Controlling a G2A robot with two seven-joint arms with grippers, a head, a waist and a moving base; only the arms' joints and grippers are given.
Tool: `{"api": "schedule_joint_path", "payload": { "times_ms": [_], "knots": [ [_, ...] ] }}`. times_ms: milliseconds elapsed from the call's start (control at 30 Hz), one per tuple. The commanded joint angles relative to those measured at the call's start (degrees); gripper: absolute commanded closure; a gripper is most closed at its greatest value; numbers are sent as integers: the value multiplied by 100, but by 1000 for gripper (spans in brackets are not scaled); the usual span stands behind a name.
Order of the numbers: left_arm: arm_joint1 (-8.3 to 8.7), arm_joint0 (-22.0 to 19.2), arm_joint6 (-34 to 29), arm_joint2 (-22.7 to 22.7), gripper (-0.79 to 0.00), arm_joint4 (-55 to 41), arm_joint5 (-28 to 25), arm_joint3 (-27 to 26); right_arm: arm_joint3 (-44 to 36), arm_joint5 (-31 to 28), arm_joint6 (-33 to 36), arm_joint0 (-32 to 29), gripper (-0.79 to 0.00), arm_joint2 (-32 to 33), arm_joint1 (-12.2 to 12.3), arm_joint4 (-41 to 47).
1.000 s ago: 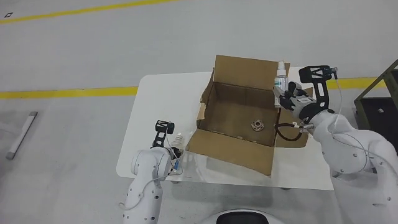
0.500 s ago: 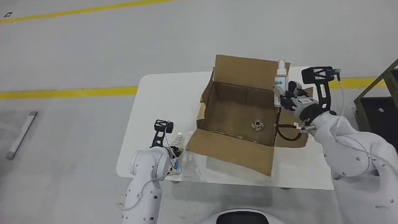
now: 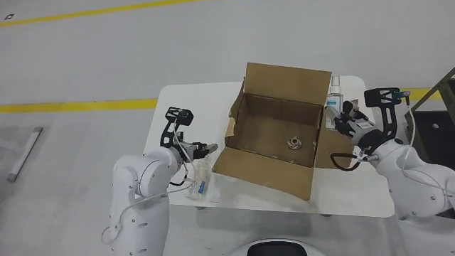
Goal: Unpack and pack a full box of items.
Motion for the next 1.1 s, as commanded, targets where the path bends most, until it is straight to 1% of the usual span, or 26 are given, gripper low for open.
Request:
{"api": "schedule_joint_path", "payload": {
  "times_ms": [0, 100, 233, 400, 500, 633, 700, 967, 1000, 1067],
  "knots": [
    [-5, -167, 20, 195, -785, -120, -18, 4, -54, 2, -15, -83, 0, 70, 12, 27],
    [1, -348, 43, 439, -785, -52, -54, 25, -119, -26, -37, -216, 0, 165, 30, 93],
    [4, -525, 181, 752, -785, 42, -108, 188, -169, -100, -163, -379, 0, 324, 50, 282],
    [10, -724, 302, 1131, -785, 257, -258, 540, -172, -128, -322, -574, 0, 698, 82, 492],
    [14, -768, 405, 1347, -785, 470, -300, 751, -185, -94, -386, -713, 0, 949, 100, 590],
    [19, -791, 499, 1534, -785, 584, -336, 891, -204, -139, -448, -949, 0, 1259, 122, 746],
    [25, -812, 576, 1625, -785, 802, -322, 980, -162, -135, -465, -1083, 0, 1382, 131, 764],
    [13, -1018, 887, 1885, -785, 1215, -154, 1598, 85, -84, -618, -1494, 0, 1596, 154, 728],
    [12, -1048, 926, 1904, -763, 1285, -109, 1666, 111, -98, -635, -1531, 0, 1597, 156, 721],
    [5, -1101, 993, 1926, -637, 1291, -47, 1802, 134, -120, -662, -1590, 0, 1595, 163, 688]
  ]
}}
